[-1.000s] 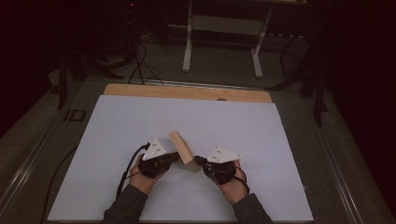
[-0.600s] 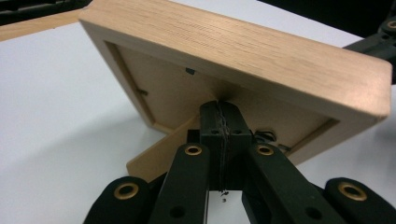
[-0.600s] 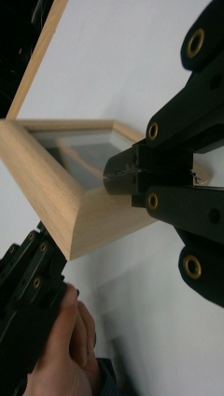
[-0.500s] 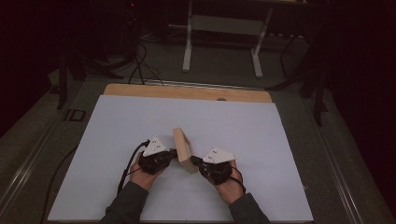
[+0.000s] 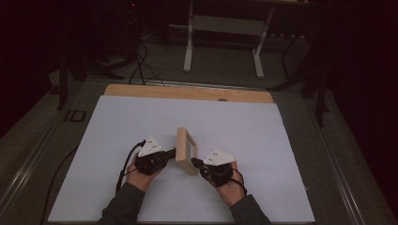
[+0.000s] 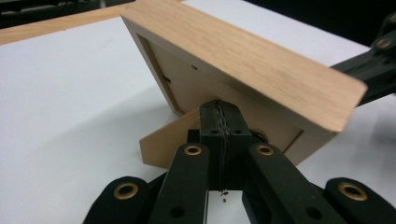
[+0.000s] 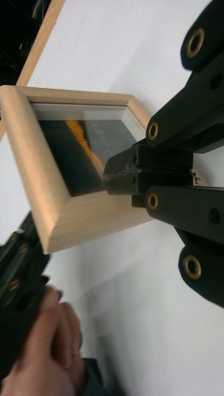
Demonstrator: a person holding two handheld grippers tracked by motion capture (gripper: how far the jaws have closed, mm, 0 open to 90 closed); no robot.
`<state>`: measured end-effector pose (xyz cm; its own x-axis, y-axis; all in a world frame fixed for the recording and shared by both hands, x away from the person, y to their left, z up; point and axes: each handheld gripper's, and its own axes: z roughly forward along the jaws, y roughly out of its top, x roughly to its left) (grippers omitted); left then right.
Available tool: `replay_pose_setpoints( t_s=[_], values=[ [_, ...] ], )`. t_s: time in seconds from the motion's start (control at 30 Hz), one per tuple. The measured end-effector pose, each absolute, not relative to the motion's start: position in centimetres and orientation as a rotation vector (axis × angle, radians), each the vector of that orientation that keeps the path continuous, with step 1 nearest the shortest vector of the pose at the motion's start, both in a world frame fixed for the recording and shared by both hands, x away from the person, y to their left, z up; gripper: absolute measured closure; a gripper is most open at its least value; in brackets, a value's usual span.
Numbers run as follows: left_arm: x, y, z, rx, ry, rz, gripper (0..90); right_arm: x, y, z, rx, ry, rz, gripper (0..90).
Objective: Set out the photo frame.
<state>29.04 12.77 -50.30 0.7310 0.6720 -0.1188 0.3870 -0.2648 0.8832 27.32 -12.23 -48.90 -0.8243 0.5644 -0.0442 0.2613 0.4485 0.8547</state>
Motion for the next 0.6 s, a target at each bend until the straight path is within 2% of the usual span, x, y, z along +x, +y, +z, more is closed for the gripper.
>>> replay_pose_setpoints(
  t_s=[0.6],
  values=[
    [29.89,11.93,-51.14,1.894,0.808,0.309,90.0,27.23,-11.5,-49.55,0.691,2.419,1.303,89.6]
  ],
)
